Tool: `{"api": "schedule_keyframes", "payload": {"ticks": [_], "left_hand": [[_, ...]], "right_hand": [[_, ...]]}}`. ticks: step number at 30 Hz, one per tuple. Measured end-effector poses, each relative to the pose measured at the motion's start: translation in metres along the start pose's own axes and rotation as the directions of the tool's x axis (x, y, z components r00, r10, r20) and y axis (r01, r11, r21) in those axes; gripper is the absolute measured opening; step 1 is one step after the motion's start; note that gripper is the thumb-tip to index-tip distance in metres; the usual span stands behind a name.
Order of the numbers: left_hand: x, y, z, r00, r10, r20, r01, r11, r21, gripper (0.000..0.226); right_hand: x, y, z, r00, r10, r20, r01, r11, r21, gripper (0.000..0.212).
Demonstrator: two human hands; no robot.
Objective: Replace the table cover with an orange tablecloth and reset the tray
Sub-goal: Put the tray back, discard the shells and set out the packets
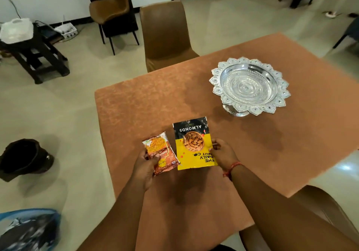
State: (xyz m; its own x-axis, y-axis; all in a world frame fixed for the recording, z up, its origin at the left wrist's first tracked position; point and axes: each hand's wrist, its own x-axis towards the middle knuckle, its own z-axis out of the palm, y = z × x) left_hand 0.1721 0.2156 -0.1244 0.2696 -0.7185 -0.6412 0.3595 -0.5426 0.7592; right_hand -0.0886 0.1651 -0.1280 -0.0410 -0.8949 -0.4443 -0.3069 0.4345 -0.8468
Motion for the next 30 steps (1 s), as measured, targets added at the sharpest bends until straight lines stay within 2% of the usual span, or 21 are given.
{"api": "schedule_keyframes", "payload": {"ticks": [4, 9, 13, 19, 23, 26, 30], "left_hand": [[-0.007, 0.023, 0.008, 0.995, 0.038, 0.095, -0.036, 0.999, -0.022, 0.047], [-0.02, 0.051, 0.045, 0.975, 0.066, 0.214, -0.062, 0.998, -0.028, 0.041], [-0.028, 0.073, 0.079, 0.963, 0.08, 0.257, -0.069, 0.996, -0.051, 0.034], [-0.023, 0.112, 0.138, 0.957, 0.14, 0.255, -0.121, 0.989, -0.089, 0.043], [-0.015, 0.129, 0.191, 0.953, 0.169, 0.252, -0.159, 0.986, -0.06, 0.047], [-0.007, 0.135, 0.232, 0.952, 0.175, 0.253, -0.176, 0.984, -0.019, 0.049], [0.002, 0.134, 0.286, 0.95, 0.168, 0.262, -0.193, 0.979, 0.072, 0.046]], "right_hand": [[-0.028, -0.014, -0.017, 0.998, 0.005, -0.067, 0.003, 0.994, 0.111, 0.034], [-0.042, -0.025, -0.045, 0.99, 0.013, -0.138, 0.011, 0.985, 0.172, 0.032], [-0.036, -0.037, -0.07, 0.991, -0.029, -0.133, 0.054, 0.98, 0.19, 0.031], [-0.001, -0.07, -0.128, 0.984, -0.131, -0.12, 0.155, 0.964, 0.216, 0.029], [0.038, -0.095, -0.185, 0.972, -0.173, -0.16, 0.198, 0.967, 0.158, 0.028], [0.075, -0.103, -0.225, 0.967, -0.135, -0.215, 0.16, 0.982, 0.1, 0.028], [0.121, -0.107, -0.262, 0.97, -0.123, -0.211, 0.109, 0.991, -0.079, 0.028]]}}
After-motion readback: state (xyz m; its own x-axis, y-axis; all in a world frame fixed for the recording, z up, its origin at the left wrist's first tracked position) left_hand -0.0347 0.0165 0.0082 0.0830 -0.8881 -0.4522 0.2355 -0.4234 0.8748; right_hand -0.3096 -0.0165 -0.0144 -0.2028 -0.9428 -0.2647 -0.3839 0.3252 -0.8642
